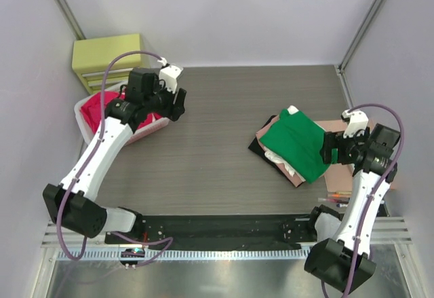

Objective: Fold and stack the t-shirts

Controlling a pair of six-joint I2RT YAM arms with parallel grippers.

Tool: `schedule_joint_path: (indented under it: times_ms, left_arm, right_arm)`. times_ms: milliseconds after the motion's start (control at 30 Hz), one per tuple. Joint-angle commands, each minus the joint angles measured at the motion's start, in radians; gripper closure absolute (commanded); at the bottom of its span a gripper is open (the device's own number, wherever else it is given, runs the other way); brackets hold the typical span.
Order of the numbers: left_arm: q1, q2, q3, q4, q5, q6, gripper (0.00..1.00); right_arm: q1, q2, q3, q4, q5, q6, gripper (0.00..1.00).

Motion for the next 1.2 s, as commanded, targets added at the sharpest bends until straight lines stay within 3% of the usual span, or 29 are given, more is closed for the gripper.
schedule_joint_path:
  times_ms: [0,67,100,133,367,567,833,1167]
  left_arm:
    - [0.002,0.119,0.072,-0.001,0.068,-0.027,0.36]
    - [0.002,0.138,0.095,-0.004,0.079,-0.036,0.36]
    - [0.002,0.153,0.103,-0.002,0.091,-0.039,0.36]
    - [0.002,0.159,0.111,-0.002,0.097,-0.044,0.36]
    - [0.002,0.103,0.033,0.032,0.074,-0.016,0.36]
    - [0.002,0.098,-0.007,0.056,0.089,-0.019,0.36]
    - [0.002,0.084,0.000,0.059,0.076,-0.005,0.36]
    - [0.002,0.098,0.017,0.047,0.085,-0.007,0.36]
  right_arm:
    - [-0.050,0.135,0.016,-0.031,0.154,-0.027,0.07]
    - [-0.077,0.177,0.050,-0.078,0.125,-0.073,0.08]
    - [-0.077,0.180,0.058,-0.078,0.126,-0.076,0.27]
    - [-0.084,0.181,0.059,-0.068,0.134,-0.087,0.32]
    - [-0.132,0.033,0.022,-0.135,0.184,-0.182,0.27]
    - [-0.135,-0.004,-0.002,-0.181,0.272,-0.242,0.34]
    - [-0.264,0.190,0.013,-0.132,0.211,-0.303,0.33]
    - [-0.275,0.353,0.024,-0.031,0.113,-0.273,0.36]
